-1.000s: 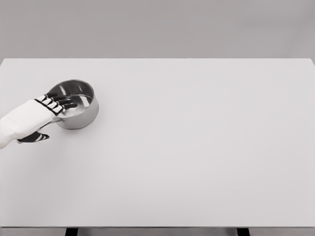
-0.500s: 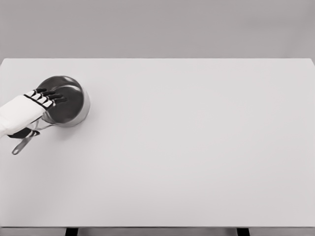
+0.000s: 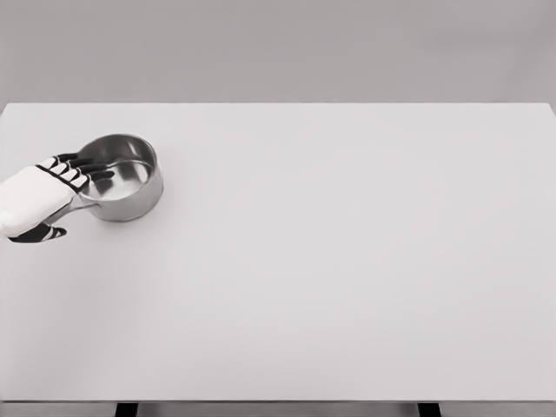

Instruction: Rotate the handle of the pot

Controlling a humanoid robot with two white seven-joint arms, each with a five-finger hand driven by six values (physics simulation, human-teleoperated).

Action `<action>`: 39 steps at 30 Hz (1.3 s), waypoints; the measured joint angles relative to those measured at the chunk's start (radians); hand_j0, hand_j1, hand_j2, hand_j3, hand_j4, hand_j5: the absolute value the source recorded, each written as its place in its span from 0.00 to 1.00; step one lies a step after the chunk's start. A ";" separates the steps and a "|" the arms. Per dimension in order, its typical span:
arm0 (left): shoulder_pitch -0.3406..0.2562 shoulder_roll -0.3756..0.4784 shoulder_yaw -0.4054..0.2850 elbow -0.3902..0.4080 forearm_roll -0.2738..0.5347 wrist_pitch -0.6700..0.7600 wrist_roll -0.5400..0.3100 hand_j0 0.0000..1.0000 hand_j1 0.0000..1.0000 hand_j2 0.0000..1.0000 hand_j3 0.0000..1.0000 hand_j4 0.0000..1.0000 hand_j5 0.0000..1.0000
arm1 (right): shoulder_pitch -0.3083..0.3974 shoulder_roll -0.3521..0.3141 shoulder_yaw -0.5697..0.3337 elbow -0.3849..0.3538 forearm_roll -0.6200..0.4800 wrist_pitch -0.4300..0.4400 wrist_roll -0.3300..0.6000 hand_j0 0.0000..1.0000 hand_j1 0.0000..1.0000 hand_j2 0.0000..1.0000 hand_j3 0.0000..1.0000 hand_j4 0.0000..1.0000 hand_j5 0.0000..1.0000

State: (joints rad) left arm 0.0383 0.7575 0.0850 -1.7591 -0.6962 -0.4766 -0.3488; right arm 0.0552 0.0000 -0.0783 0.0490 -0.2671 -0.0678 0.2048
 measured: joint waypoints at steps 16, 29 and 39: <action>-0.008 -0.017 0.000 0.004 -0.136 0.018 0.000 1.00 1.00 1.00 1.00 1.00 1.00 | 0.000 0.000 0.000 0.000 0.000 0.000 0.000 1.00 1.00 1.00 1.00 1.00 1.00; -0.021 -0.016 0.001 0.009 -0.158 0.042 0.000 1.00 1.00 1.00 1.00 1.00 1.00 | 0.000 0.000 0.000 0.000 0.000 0.000 0.000 1.00 1.00 1.00 1.00 1.00 1.00; -0.060 -0.016 -0.001 0.050 -0.158 0.045 0.000 1.00 1.00 1.00 1.00 1.00 1.00 | 0.000 0.000 0.000 0.000 0.000 0.000 0.000 1.00 1.00 1.00 1.00 1.00 1.00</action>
State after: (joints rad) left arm -0.0214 0.7416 0.0839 -1.7087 -0.8544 -0.4319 -0.3488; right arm 0.0552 0.0000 -0.0783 0.0490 -0.2670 -0.0678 0.2050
